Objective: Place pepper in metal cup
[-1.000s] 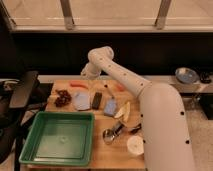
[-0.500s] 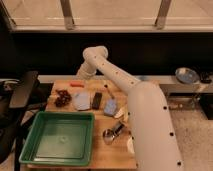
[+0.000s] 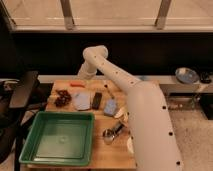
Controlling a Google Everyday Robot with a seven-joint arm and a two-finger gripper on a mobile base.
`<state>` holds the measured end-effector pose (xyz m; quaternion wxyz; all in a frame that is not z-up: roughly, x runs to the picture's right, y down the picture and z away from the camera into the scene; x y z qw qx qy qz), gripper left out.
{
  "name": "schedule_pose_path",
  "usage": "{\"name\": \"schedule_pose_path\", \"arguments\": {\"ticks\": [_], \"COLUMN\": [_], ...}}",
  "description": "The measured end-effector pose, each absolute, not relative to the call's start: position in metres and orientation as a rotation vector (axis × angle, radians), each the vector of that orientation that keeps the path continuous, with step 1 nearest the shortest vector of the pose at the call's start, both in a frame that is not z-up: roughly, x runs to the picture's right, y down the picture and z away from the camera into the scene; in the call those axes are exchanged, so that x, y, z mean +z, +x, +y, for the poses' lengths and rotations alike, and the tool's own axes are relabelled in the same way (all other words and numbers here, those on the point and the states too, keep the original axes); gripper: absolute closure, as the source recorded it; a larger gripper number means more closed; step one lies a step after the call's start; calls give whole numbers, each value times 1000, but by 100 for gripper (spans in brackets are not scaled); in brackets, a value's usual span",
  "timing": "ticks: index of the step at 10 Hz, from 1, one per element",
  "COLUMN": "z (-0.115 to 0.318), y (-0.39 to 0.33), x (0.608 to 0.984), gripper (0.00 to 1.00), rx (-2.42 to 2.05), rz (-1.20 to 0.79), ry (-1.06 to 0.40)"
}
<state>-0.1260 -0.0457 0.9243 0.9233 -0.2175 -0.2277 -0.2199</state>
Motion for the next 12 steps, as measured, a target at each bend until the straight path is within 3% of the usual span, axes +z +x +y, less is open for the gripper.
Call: {"name": "schedule_pose_path", "arguments": {"ticks": [4,12], "z": [-54,-51], "y": [-128,-136], "x": [938,969], "gripper": [34,34], "rx": [-466,-379], "rz": [-411,-502], "ry": [-439,-429]}}
